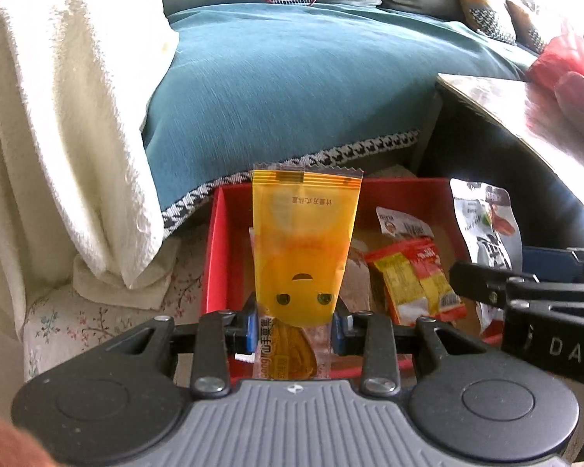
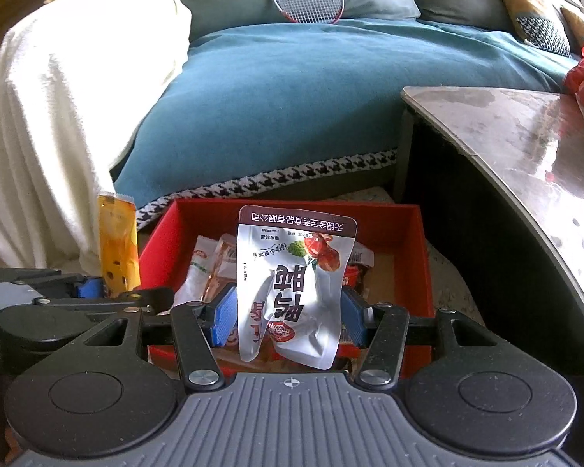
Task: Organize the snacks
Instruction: 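Carry both held packets up and over the red box, then open both tools to drop the packets into the red box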
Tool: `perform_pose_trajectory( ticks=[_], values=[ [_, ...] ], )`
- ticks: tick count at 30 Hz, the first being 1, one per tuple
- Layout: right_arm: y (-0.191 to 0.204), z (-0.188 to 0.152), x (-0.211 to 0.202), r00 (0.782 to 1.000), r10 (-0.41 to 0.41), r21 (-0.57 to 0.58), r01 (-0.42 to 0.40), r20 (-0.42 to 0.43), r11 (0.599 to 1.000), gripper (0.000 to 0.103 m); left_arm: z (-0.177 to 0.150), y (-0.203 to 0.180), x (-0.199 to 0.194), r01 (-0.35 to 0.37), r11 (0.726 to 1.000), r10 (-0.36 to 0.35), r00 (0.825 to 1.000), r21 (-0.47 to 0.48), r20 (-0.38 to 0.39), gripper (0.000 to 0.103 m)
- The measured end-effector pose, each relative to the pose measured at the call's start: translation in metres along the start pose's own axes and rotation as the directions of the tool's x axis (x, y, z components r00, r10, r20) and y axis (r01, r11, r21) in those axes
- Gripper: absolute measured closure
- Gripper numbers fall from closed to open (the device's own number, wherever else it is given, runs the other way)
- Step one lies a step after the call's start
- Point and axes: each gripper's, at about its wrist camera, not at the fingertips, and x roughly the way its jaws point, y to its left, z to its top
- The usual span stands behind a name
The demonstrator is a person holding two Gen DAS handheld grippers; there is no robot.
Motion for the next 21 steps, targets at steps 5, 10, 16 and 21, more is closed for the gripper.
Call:
perform_pose_trajectory(
  ticks=[5,10,16,21],
  values=[
    [-0.003,0.004,0.008,1.000,-0.006,0.011,0.006,-0.007,1.000,0.040,0.006,-0.001,0.008,-0.010,1.000,0.010,1.000,-0.001,-0.003,0.075],
    [-0.002,0.005,0.014,1.000,-0.012,0.011,0.012,-0.020,1.000,0.040,0.008,0.000,0.015,-0.026,1.000,0.026,1.000,0.000,-0.008,0.075],
    [-0.001,0.007,0.022,0.999,-0.019,0.012,0.019,-0.035,1.000,0.040,0.010,0.002,0.023,-0.030,1.000,0.030,0.999,0.000,-0.021,0.075],
    [-0.001,0.006,0.032,0.998,-0.023,0.008,0.024,-0.057,1.000,0.040,0.010,0.004,0.029,-0.042,0.999,0.042,0.999,0.002,-0.029,0.075]
  ],
)
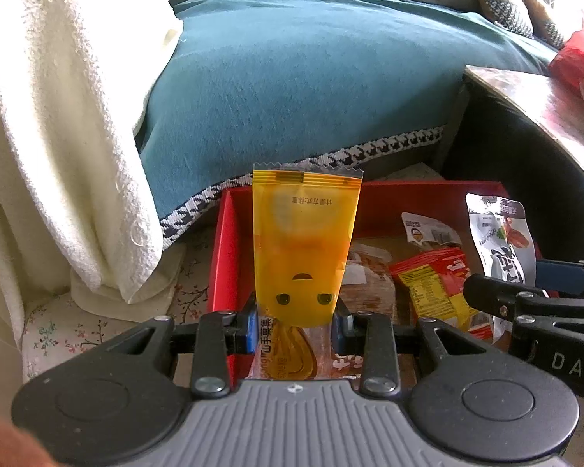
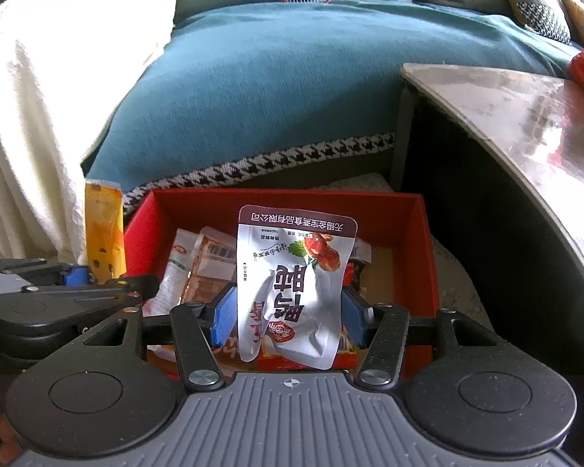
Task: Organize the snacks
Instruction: 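Open both tools to drop the packets into the red box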
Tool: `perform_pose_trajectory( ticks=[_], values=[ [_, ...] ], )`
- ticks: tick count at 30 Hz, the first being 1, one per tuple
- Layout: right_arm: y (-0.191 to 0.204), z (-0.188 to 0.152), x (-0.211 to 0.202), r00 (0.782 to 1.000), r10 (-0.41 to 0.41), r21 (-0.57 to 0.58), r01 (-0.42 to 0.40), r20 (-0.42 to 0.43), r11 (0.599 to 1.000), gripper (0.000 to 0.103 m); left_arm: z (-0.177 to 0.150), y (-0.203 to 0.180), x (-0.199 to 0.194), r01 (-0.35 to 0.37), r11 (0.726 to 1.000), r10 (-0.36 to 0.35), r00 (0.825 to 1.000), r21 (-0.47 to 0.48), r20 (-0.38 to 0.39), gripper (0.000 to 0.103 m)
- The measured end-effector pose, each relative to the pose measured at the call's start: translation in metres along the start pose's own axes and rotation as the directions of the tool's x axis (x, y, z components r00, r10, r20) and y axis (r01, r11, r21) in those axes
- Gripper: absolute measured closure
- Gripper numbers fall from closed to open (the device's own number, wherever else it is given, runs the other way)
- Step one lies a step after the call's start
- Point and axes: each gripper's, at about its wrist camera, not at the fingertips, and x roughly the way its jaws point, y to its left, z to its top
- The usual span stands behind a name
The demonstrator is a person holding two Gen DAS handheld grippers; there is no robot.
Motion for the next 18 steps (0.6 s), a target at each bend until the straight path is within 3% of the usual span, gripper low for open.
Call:
perform_pose_trajectory(
  ticks=[11,18],
  values=[
    [0.003,-0.003,0.016,0.999,-0.005,-0.007,0.005,-0.045,1.000,0.039,-0.002,0.003,0.012,-0.010,1.000,0.009,1.000,-0.004,-0.027,0.074],
    [0.003,-0.005,0.016,0.999,-0.002,-0.004,0.002,-0.048,1.000,0.033,-0.002,0.000,0.012,-0.013,1.000,0.014,1.000,0.015,-0.027,0.064]
  ],
)
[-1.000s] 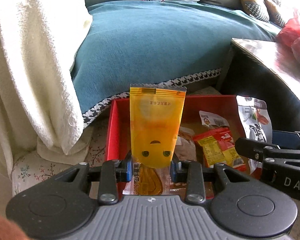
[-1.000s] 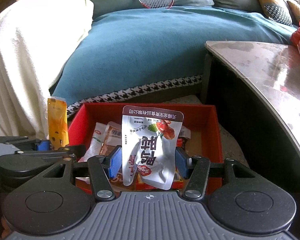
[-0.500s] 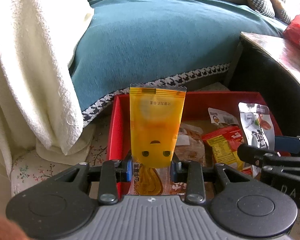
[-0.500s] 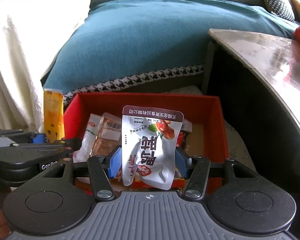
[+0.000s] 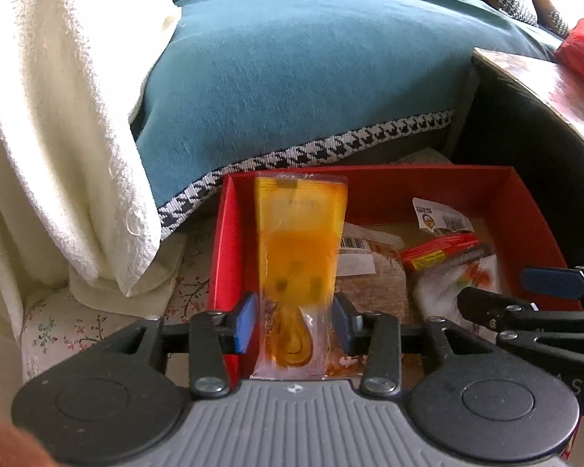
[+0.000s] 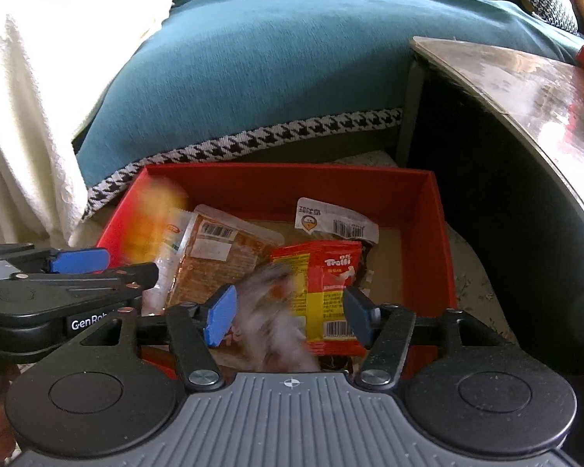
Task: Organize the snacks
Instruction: 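Open both tools to drop the packets into the red box, then withdraw both open tools from the box toward the remaining snacks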
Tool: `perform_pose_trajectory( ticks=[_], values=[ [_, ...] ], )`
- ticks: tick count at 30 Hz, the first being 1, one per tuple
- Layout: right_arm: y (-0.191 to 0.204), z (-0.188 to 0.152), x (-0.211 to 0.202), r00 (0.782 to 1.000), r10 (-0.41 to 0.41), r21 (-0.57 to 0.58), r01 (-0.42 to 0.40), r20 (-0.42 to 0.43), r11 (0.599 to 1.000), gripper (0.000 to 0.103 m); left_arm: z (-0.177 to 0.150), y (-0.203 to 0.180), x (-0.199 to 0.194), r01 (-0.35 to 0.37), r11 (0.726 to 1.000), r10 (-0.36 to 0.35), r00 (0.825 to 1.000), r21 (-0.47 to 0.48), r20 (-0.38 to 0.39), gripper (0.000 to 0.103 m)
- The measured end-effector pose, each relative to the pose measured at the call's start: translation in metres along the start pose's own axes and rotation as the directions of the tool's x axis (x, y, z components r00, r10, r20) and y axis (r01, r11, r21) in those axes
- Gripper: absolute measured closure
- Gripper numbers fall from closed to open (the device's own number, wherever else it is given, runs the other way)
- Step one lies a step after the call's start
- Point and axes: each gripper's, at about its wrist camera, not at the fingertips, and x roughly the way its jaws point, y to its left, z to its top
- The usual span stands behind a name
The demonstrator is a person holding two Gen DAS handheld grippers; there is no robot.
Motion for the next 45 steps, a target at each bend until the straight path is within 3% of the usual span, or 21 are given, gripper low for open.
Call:
perform_pose_trajectory(
  ticks=[4,25,36,45],
  values=[
    [0.000,-0.002,0.000,1.000,-0.005,0.000,0.005,-0.001,1.000,0.032,0.000,-0.002,-0.004,-0.008,1.000,0.008,1.000,0.011,0.012,0.057],
    [-0.005,-0.004,-0.009,1.000,-0.021,0.005,0.021,0.020,1.000,0.028,-0.001,-0.003,-0.014,0.000,1.000,-0.001,1.000,0.019,0.022,0.054],
    [-0.007,-0.007,-0.016,0.999,-0.036,0.003,0.036,0.029,0.999,0.018,-0.006,-0.008,-0.024,0.002,0.999,-0.003,0.999,0.037,0.033,0.050],
    [-0.010,-0.018,-0.032,0.998,-0.045,0.019,0.044,0.043,0.999,0.016,-0.015,-0.010,-0.040,0.008,0.998,-0.011,0.999,0.069,0.048,0.048]
  ],
)
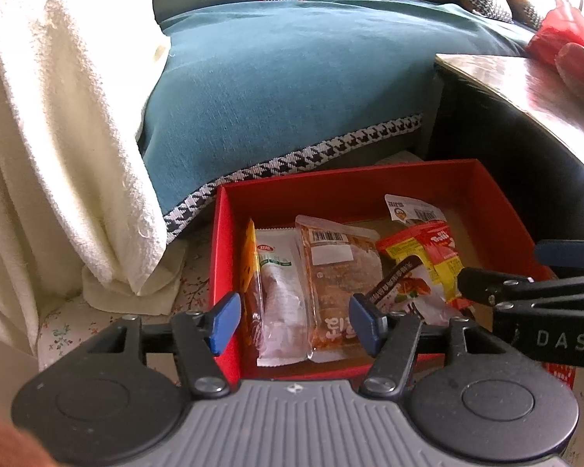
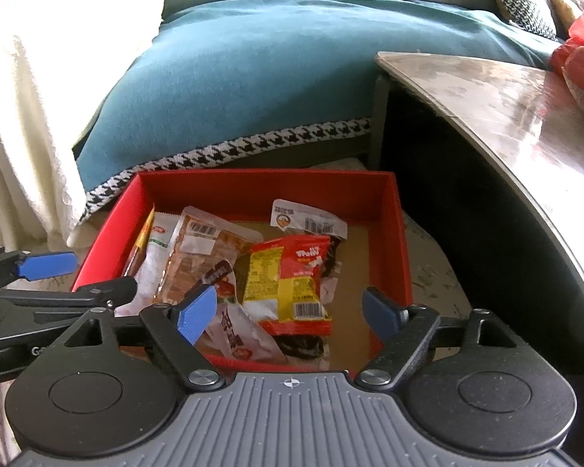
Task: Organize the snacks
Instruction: 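Withdraw both open tools from the box toward the remaining snacks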
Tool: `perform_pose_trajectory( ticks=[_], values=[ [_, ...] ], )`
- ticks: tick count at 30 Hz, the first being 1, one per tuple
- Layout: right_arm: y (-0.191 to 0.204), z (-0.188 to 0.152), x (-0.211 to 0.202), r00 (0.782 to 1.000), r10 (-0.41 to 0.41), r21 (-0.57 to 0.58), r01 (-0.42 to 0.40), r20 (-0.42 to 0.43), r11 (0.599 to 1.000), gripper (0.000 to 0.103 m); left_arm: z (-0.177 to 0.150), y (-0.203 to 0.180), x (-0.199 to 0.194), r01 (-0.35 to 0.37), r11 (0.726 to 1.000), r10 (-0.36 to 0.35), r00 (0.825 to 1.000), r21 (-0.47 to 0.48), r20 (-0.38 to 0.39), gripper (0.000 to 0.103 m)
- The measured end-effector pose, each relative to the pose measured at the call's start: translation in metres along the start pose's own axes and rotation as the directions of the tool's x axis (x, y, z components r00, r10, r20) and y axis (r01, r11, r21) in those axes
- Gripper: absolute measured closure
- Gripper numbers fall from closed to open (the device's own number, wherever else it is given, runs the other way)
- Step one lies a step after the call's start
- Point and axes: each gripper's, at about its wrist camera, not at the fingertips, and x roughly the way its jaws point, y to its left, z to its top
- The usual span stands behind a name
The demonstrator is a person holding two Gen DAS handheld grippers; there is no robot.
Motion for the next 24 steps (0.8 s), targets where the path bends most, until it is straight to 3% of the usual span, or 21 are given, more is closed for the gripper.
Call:
perform_pose_trajectory(
  ticks=[24],
  values=[
    [-0.007,-0.048,-0.041,1.000,-0.013,0.058,0.014,-0.011,0.998,0.012,-0.038,-0.019,-0.037,0.056,0.995,-0.057,0.998,0.084,0.012,0.046]
  ],
)
